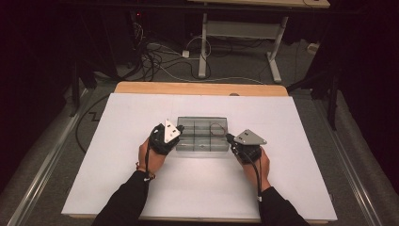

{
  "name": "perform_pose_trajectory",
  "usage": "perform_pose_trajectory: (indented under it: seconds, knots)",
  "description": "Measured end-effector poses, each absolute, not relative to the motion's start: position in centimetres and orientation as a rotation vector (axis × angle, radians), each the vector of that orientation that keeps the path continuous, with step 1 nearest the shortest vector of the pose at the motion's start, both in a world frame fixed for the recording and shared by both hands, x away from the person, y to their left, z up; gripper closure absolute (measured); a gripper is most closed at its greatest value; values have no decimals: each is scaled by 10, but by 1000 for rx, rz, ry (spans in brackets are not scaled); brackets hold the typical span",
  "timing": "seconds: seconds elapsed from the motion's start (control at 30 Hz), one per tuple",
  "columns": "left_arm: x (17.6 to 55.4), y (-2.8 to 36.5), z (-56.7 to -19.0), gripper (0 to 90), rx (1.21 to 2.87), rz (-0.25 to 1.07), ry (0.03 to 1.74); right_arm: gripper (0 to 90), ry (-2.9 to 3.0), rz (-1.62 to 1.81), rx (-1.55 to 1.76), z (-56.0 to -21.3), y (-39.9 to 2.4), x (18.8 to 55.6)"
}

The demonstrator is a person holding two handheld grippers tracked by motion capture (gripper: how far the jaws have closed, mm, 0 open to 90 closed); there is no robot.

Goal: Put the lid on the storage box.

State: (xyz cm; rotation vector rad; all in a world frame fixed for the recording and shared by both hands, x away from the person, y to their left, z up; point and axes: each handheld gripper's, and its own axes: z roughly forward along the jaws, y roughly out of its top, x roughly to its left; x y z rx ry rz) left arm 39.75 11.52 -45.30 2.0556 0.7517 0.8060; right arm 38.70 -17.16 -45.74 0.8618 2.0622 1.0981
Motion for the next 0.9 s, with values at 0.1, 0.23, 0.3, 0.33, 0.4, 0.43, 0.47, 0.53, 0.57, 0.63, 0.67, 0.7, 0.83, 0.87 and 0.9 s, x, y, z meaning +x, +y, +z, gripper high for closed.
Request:
perform_pose_trajectory:
  seconds: [0.1, 0.23, 0.3, 0.33, 0.4, 0.43, 0.47, 0.53, 0.57, 0.63, 0.67, 0.7, 0.83, 0.87, 0.9]
  knots:
    - [391, 115, -457, 843, 2062, 799, 736, 885, 2081, 1103, 828, -457, -172, 384]
    - [386, 117, -459, 843, 2062, 781, 720, 884, 2102, 1122, 820, -457, -174, 382]
    - [384, 116, -460, 843, 2075, 772, 713, 884, 2108, 1135, 818, -457, -175, 380]
    - [384, 116, -461, 843, 2082, 764, 713, 884, 2109, 1136, 814, -457, -175, 379]
    - [382, 117, -463, 843, 2070, 754, 711, 883, 2117, 1142, 812, -457, -176, 379]
    - [381, 117, -463, 843, 2066, 748, 716, 882, 2124, 1145, 813, -457, -176, 378]
    - [380, 117, -462, 842, 2060, 747, 716, 875, 2128, 1150, 811, -456, -176, 378]
    - [376, 117, -462, 842, 2051, 740, 704, 871, 2136, 1152, 809, -456, -176, 377]
    - [375, 116, -462, 842, 2057, 740, 693, 865, 2140, 1156, 805, -456, -177, 377]
    - [373, 115, -463, 842, 2074, 746, 673, 861, 2143, 1155, 799, -455, -176, 376]
    - [373, 115, -464, 842, 2070, 737, 671, 852, 2145, 1153, 794, -455, -176, 375]
    - [372, 115, -464, 842, 2066, 729, 670, 851, 2147, 1155, 788, -455, -176, 375]
    - [371, 117, -464, 824, 2055, 729, 672, 828, 2148, 1168, 781, -455, -176, 373]
    - [370, 117, -464, 824, 2055, 725, 671, 826, 2140, 1166, 776, -455, -176, 372]
    - [370, 116, -464, 824, 2058, 723, 667, 810, 2139, 1177, 776, -455, -176, 371]
